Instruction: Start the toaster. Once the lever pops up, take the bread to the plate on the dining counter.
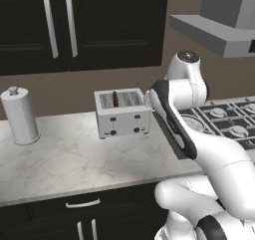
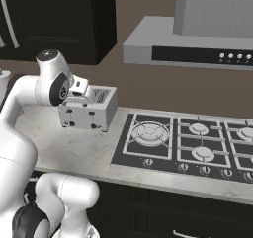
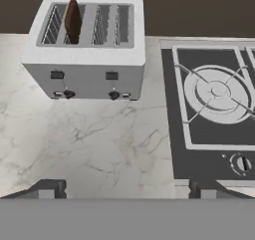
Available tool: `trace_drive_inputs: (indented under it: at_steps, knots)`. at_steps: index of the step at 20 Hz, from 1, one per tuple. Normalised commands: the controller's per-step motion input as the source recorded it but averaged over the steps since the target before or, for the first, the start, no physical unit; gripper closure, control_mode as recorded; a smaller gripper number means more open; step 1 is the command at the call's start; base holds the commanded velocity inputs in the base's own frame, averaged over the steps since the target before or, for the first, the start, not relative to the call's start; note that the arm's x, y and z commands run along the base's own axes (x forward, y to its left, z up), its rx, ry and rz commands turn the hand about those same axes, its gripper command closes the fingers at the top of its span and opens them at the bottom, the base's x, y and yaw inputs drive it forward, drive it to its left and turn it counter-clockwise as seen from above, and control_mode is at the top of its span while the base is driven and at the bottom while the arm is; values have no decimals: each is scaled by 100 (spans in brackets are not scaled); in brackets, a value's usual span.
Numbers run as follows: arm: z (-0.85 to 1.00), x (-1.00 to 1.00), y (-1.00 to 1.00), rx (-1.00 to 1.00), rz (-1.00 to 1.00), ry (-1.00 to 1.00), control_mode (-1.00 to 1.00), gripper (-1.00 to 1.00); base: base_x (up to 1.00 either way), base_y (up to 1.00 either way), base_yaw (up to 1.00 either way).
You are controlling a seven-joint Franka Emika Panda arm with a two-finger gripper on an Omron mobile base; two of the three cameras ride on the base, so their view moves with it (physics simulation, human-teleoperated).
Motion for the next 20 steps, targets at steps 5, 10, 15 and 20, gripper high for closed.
trace_drive_inputs:
  at_steps: [5, 10, 15, 20]
  knots:
    - [-19, -25, 35, 3, 0, -36, -100, -100, 0, 0, 0]
    - [-3, -3, 27, 5, 0, -14, -100, -100, 0, 0, 0]
    - [0, 0, 31, 3, 0, 0, -100, -100, 0, 0, 0]
    - [0, 0, 29, 0, 0, 0, -100, -100, 0, 0, 0]
